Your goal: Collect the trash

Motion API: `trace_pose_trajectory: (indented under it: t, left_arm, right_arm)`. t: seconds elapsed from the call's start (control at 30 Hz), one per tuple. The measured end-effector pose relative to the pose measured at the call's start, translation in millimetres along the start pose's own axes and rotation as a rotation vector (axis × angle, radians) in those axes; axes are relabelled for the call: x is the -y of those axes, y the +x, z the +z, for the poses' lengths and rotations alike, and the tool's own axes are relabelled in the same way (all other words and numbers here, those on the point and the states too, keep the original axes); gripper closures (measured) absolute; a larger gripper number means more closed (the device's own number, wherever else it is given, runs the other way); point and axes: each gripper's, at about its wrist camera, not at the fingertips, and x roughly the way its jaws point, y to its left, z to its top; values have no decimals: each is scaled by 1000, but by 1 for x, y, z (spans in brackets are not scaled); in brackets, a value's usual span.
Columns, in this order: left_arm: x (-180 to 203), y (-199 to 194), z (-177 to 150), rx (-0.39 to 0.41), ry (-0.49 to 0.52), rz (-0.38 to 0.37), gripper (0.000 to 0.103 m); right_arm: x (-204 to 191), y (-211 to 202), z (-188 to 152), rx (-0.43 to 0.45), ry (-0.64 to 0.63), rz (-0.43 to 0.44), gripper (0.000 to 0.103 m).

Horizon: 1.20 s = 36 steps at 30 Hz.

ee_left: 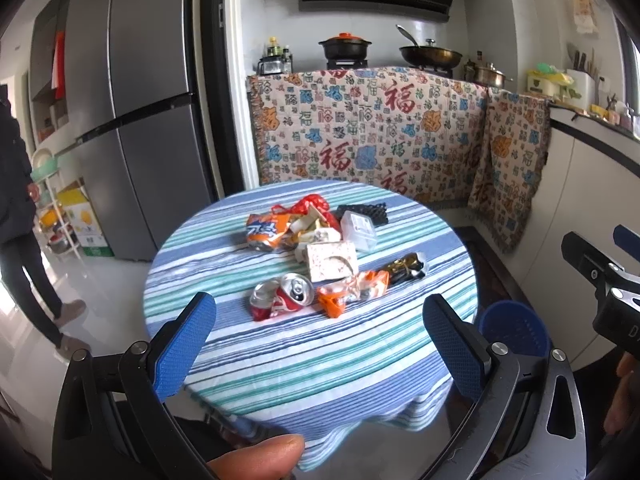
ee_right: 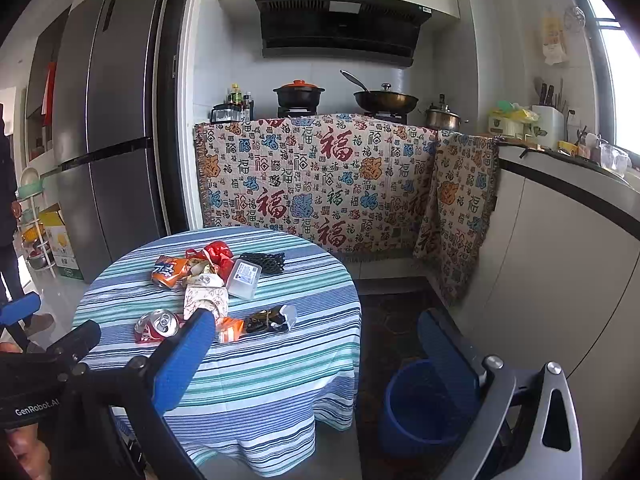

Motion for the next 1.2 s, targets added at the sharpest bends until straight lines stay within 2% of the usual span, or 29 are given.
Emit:
trace_pose_trajectory:
  t: [0.57, 1.2]
  left_arm:
    - [3, 5, -3, -8, 15, -21, 0]
    - [8, 3, -6, -1, 37, -9, 0]
  right_arm:
    - [2, 5, 0, 1, 10, -6, 0]
    - [1, 6, -7, -1, 8, 7, 0]
